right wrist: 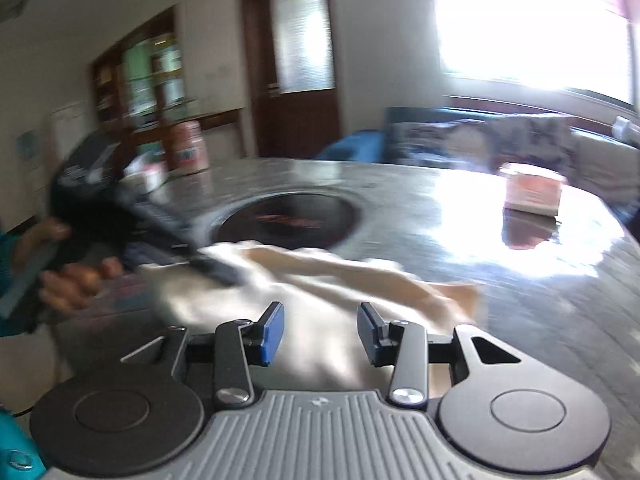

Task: Fold clothes
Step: 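Press and smooth the folded sweatshirt with both open grippers, then grasp the cream sweatshirt bundle edge with the left gripper while the right gripper pinches the other edge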

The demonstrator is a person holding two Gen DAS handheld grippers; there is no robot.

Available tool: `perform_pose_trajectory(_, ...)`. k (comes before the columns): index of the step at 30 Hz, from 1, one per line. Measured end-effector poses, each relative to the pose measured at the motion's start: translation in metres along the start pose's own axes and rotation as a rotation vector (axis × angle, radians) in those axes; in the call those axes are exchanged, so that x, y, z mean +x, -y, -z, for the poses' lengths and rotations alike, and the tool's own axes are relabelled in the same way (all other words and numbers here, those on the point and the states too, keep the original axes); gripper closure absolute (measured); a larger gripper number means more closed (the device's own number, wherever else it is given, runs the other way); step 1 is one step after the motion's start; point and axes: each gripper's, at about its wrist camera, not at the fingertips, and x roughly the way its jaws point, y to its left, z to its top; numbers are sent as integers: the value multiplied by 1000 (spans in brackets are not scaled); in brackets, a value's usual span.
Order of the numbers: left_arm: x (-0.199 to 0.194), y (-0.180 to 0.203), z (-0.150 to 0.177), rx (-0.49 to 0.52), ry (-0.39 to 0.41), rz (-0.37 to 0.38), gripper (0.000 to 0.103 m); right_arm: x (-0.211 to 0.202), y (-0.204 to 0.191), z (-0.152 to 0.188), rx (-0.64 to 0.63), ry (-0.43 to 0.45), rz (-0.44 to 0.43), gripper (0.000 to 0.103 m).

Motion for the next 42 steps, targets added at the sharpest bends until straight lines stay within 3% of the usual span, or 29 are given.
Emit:
perform_pose_trajectory(7, 1, 3, 0, 11, 2, -17, 70, 8, 65, 13, 185, -8, 93, 61)
perform_pose_trajectory(13, 3, 6, 0, 18, -3, -30, 70, 29, 97, 29, 317, -50, 48, 61)
perform_pose_trajectory(18, 4, 8, 0, 30, -4, -40, 70, 34, 98, 30, 333, -35, 30, 63)
perform_pose_trajectory(20, 5, 8, 0, 34, -4, -43, 70, 36, 98, 30, 339, -29, 23, 75)
perform_pose_trajectory(21, 5, 8, 0, 36, -3, -43, 70, 36, 98, 30, 339, -26, 22, 89)
perform_pose_trajectory(30, 5, 9, 1, 76, -4, -39, 71, 25, 92, 25, 312, 24, 66, 102)
perform_pose_trajectory(35, 5, 12, 2, 116, 0, -48, 72, 26, 101, 26, 358, 2, 78, 98)
perform_pose_trajectory(38, 5, 11, 2, 121, 1, -44, 71, 26, 108, 29, 409, -17, 56, 88)
perform_pose_trajectory(40, 4, 11, 3, 126, 2, -45, 71, 24, 112, 30, 431, -19, 60, 69)
perform_pose_trajectory(42, 5, 12, 3, 134, 1, -47, 71, 24, 117, 30, 471, -22, 51, 65)
